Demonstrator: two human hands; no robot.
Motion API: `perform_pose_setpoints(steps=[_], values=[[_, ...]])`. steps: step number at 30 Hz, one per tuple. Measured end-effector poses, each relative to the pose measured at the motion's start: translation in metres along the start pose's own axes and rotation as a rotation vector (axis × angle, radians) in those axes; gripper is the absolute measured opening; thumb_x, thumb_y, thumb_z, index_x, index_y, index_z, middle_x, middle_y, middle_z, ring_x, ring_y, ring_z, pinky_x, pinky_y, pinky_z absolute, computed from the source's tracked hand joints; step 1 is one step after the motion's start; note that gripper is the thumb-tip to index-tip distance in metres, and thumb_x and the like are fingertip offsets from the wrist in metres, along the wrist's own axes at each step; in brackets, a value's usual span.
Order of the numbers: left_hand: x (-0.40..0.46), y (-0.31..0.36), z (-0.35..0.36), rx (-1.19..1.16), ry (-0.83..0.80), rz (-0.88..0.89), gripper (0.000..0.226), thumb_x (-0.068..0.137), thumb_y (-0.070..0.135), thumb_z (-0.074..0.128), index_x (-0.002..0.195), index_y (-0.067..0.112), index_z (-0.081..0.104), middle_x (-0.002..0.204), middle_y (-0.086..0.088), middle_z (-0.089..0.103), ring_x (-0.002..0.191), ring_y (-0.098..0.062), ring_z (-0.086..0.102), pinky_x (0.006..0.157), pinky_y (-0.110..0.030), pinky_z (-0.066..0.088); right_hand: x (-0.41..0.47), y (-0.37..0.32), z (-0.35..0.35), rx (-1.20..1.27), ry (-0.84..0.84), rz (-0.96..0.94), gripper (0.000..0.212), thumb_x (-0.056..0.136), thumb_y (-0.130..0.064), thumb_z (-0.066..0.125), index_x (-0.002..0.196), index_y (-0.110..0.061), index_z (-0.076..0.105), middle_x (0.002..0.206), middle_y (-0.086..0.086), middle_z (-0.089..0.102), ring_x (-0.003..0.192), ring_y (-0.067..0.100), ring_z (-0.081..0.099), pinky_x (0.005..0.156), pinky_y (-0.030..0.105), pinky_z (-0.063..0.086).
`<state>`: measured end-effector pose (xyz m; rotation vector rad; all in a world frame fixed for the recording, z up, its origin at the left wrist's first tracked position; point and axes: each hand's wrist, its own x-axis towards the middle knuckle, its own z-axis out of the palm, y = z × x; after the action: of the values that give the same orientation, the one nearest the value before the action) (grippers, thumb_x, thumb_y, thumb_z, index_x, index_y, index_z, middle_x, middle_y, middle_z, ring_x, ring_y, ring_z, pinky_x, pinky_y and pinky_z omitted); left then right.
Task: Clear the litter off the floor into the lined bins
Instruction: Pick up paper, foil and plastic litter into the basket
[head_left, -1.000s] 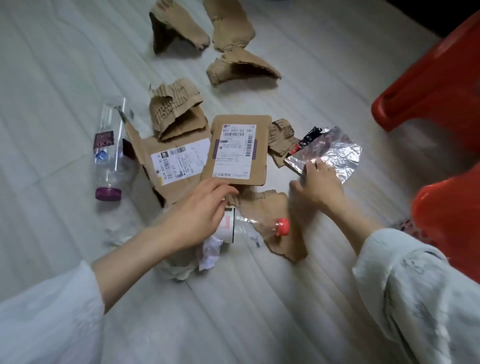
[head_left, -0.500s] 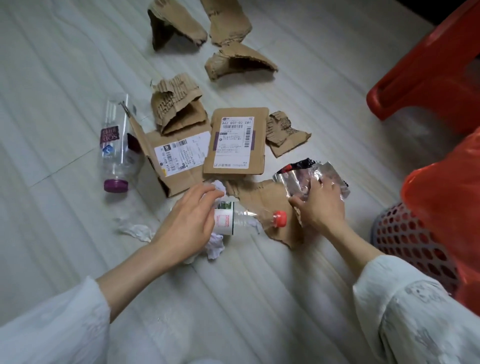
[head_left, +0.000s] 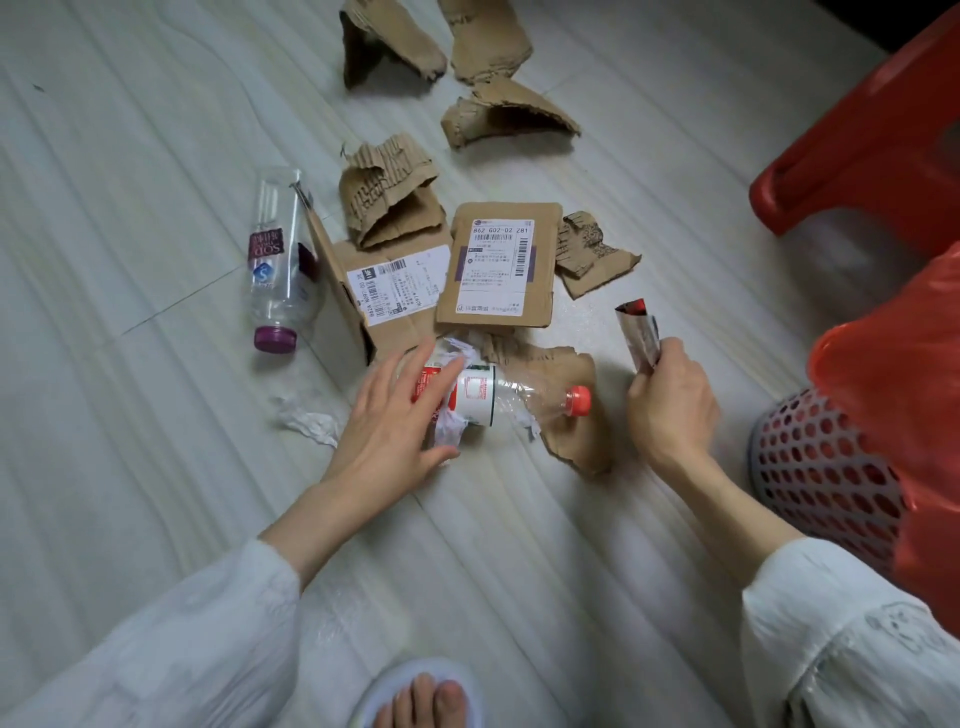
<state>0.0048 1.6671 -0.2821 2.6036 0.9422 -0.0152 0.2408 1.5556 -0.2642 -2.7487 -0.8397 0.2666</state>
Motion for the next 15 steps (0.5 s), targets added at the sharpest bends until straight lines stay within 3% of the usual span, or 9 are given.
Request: perform_pose_setpoints(steps=[2, 5, 8, 10, 12, 15], values=[[0.016, 0.004, 0.000, 0.057, -0.054, 0.078, 0.085, 0.067, 0.023, 0.078, 0.140, 0.022, 0.035, 0.148, -0.011, 0.036, 0.135, -0.034, 0.034, 0.106, -0.048, 0.032, -0.004, -0.009, -0.006, -0.006, -0.002, -0.060, 0.016, 0.089, -0.006, 0.041, 0.103, -0.003, 0.047, 0.099, 0.022, 0.059, 0.088, 0.040, 0.053, 0.067, 0.038, 0.032], [0.030, 0.010, -0.003, 0.060, 0.001, 0.183, 0.058, 0.056, -0.002, 0.075, 0.112, 0.006, 0.062, 0.112, -0.016, 0.064, 0.102, -0.036, 0.061, 0.082, -0.042, 0.048, -0.011, -0.019, -0.018, -0.014, -0.019, -0.120, 0.012, 0.091, -0.008, 0.039, 0.100, -0.006, 0.045, 0.096, 0.020, 0.060, 0.077, 0.035, 0.048, 0.064, 0.036, 0.031], [0.032, 0.013, -0.017, 0.043, 0.071, 0.233, 0.038, 0.053, -0.005, 0.072, 0.089, 0.004, 0.065, 0.084, -0.015, 0.064, 0.077, -0.032, 0.063, 0.064, -0.031, 0.046, -0.011, -0.026, -0.035, -0.025, -0.024, -0.178, 0.005, 0.090, -0.008, 0.038, 0.094, -0.009, 0.042, 0.089, 0.019, 0.063, 0.072, 0.035, 0.048, 0.061, 0.037, 0.032], [0.032, 0.021, -0.028, -0.060, 0.128, 0.184, 0.039, 0.055, -0.011, 0.070, 0.091, 0.003, 0.066, 0.085, -0.013, 0.062, 0.075, -0.031, 0.061, 0.063, -0.029, 0.041, -0.010, -0.031, -0.051, -0.018, -0.026, -0.200, 0.006, 0.092, -0.012, 0.039, 0.095, -0.009, 0.043, 0.087, 0.020, 0.064, 0.069, 0.033, 0.045, 0.059, 0.036, 0.032], [0.034, 0.039, -0.045, -0.232, 0.234, 0.094, 0.036, 0.071, -0.015, 0.059, 0.100, 0.003, 0.067, 0.094, -0.012, 0.058, 0.081, -0.031, 0.059, 0.065, -0.032, 0.044, -0.008, -0.036, -0.073, 0.021, -0.035, -0.219, 0.014, 0.093, -0.014, 0.040, 0.102, -0.007, 0.048, 0.090, 0.020, 0.063, 0.070, 0.032, 0.044, 0.059, 0.036, 0.031], [0.045, 0.073, -0.072, -0.464, 0.325, -0.007, 0.039, 0.080, -0.015, 0.044, 0.104, 0.006, 0.067, 0.098, -0.007, 0.049, 0.090, -0.024, 0.054, 0.078, -0.039, 0.050, -0.009, -0.039, -0.117, 0.160, -0.037, -0.246, 0.018, 0.089, -0.012, 0.042, 0.101, -0.010, 0.055, 0.090, 0.018, 0.064, 0.078, 0.037, 0.051, 0.061, 0.036, 0.034]])
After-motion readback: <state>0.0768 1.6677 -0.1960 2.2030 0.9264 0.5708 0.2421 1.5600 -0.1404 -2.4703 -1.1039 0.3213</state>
